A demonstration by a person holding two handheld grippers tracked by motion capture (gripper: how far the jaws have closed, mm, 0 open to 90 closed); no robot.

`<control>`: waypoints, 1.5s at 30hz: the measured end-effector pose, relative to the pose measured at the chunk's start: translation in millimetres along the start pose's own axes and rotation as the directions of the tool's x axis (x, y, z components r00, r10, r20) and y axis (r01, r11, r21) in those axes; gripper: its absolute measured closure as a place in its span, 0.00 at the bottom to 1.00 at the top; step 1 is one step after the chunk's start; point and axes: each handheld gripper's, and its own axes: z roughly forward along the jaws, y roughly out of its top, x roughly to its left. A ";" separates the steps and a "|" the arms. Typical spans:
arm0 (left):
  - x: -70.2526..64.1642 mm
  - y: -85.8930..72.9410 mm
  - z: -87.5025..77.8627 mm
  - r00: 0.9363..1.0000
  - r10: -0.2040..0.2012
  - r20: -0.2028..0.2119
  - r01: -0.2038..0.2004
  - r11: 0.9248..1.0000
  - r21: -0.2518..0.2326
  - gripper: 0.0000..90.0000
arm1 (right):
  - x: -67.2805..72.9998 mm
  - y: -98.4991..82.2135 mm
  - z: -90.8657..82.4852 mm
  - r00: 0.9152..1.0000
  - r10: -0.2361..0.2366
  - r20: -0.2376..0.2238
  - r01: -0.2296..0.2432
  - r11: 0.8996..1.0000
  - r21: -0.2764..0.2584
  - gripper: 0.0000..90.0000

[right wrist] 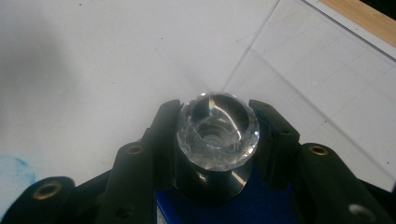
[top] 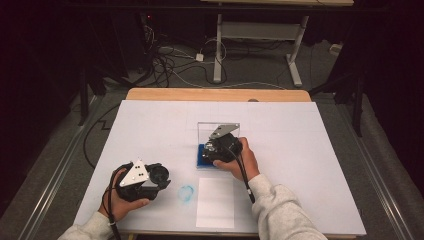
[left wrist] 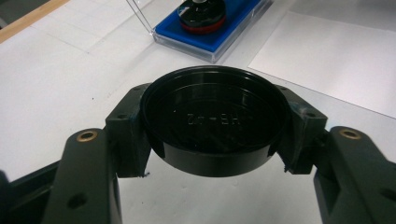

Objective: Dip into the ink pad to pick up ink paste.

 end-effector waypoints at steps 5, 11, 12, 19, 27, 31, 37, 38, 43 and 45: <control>0.7 0.0 -1.1 1.000 -0.005 -0.003 0.005 1.000 -0.005 0.41 | 0.1 -0.1 -2.0 1.000 -0.008 0.004 0.008 1.000 0.004 0.63; 1.8 -0.4 -1.2 1.000 -0.009 -0.004 0.008 1.000 -0.005 0.41 | -1.6 0.6 -4.9 1.000 -0.017 0.024 0.017 1.000 0.001 0.63; 1.9 -0.4 -1.4 1.000 -0.008 -0.004 0.008 1.000 -0.005 0.40 | -2.5 0.3 -6.1 1.000 -0.006 0.026 0.006 1.000 -0.007 0.63; -3.4 -1.4 1.4 0.996 -0.091 0.003 0.091 0.995 -0.042 0.41 | -5.8 2.1 -20.6 0.999 -0.012 0.035 0.014 0.998 -0.059 0.63; 2.7 -0.1 -3.1 1.000 -0.014 -0.019 0.014 1.000 -0.003 0.40 | -11.7 3.1 -36.9 0.999 -0.002 0.048 0.005 0.997 -0.070 0.63; 3.0 0.0 -2.5 1.000 -0.015 -0.022 0.015 1.000 0.003 0.40 | -13.3 5.2 -43.9 0.999 -0.009 0.048 0.013 0.997 -0.082 0.63; 3.2 -0.4 -3.4 1.000 -0.012 -0.021 0.012 1.000 0.005 0.40 | -13.7 7.8 -48.0 0.999 -0.011 0.043 0.015 0.997 -0.081 0.63; 1.9 -0.8 -2.7 0.999 -0.030 -0.018 0.030 1.000 -0.004 0.40 | -15.0 8.8 -50.3 0.999 -0.006 0.045 0.010 0.997 -0.083 0.63; 1.6 -0.5 -2.7 0.999 -0.033 -0.016 0.033 0.999 -0.007 0.40 | -19.6 13.1 -61.4 0.998 0.001 0.057 0.004 0.996 -0.084 0.63; 1.8 -0.3 -3.3 0.999 -0.032 -0.017 0.032 0.999 -0.008 0.40 | -20.5 13.6 -64.8 0.999 0.000 0.053 0.004 0.996 -0.088 0.63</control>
